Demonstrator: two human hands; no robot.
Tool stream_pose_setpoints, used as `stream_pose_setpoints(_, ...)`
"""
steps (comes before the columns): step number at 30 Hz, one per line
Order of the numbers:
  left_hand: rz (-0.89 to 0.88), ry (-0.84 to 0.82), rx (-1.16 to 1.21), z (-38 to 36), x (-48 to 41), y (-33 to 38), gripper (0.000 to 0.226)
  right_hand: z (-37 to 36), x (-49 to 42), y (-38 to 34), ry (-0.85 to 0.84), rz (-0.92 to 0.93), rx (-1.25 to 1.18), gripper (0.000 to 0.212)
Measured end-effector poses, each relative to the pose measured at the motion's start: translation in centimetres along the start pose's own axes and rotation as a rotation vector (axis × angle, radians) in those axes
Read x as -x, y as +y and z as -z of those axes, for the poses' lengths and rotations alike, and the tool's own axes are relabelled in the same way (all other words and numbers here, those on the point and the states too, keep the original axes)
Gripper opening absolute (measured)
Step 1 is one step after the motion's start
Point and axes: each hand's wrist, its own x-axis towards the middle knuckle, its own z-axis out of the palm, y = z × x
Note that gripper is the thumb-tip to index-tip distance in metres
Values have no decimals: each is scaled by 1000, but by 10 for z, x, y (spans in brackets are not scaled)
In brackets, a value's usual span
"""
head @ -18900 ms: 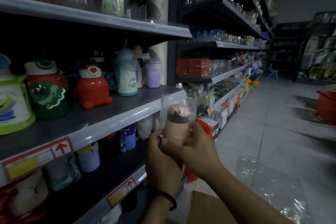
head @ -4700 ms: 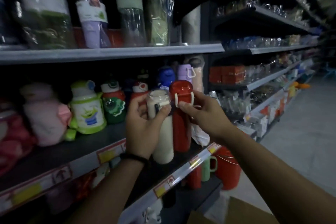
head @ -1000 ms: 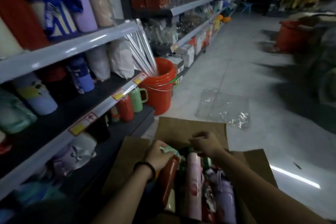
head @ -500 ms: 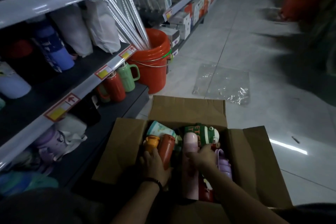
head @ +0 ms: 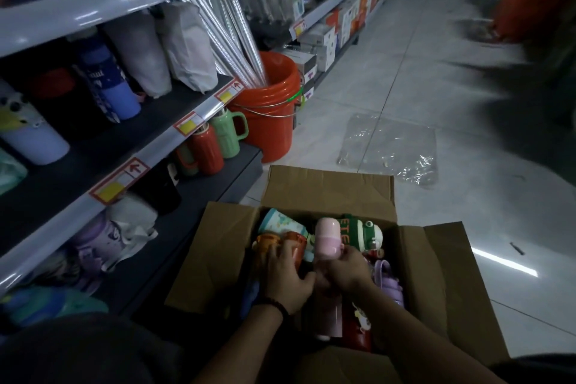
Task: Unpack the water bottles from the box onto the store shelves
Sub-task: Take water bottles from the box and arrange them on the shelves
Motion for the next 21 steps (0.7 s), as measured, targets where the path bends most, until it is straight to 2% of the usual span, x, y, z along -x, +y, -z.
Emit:
stream_pose_setpoints(2,13,-72,182,6,2,12,79,1,8,-20,3,69,-29,69)
stream_pose_setpoints(4,26,-70,286,15,4,23,76,0,17,-43,-2,164,-32,70)
stream_pose_setpoints(11,-44,202,413,66,11,36,81,-8,54,-113,-73,399,-205,78)
stream_pose_setpoints(13,-42,270,438,85,11,36,82,-9,72,-131,-97,458,-220,69)
stream_pose_setpoints(18,-10,439,555,144,26,30,77,-23,120,-181,-177,670,-242,31)
stream_pose_setpoints(21,-20,509,618,188,41,27,77,-33,155,-211,-242,807,-230,27)
